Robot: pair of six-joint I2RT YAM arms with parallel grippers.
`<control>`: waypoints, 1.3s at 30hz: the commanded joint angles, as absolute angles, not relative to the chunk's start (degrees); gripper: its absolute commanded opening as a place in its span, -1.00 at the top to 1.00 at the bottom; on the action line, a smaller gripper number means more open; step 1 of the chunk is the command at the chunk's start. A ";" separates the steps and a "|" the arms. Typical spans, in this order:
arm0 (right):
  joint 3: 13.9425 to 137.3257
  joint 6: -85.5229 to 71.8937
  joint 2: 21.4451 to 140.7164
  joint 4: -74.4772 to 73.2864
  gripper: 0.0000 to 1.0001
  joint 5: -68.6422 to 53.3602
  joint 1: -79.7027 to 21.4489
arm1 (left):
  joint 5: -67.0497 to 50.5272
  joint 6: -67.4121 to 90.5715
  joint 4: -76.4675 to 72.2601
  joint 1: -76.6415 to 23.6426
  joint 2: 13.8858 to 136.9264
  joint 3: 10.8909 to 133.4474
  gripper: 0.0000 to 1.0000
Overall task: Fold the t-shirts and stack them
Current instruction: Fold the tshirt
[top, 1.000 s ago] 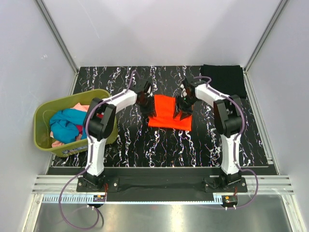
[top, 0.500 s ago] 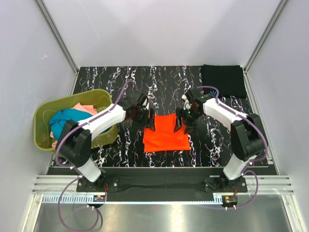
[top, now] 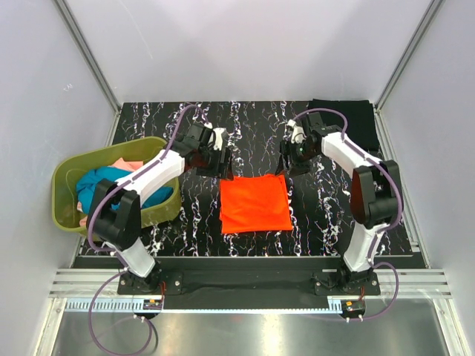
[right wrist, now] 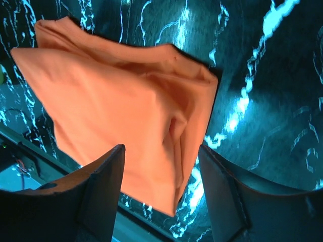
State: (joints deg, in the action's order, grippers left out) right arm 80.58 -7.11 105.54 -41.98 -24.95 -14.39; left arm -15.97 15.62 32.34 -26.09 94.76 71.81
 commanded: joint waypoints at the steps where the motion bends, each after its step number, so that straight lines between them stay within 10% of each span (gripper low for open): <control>1: 84.89 -3.26 108.27 -39.29 -0.32 -29.35 -14.59 | -16.16 11.43 26.38 -25.49 96.06 71.02 -0.52; 39: 84.99 -2.64 117.51 -40.34 -0.18 -30.42 -14.77 | -23.64 13.18 22.85 -23.29 104.59 68.73 -0.43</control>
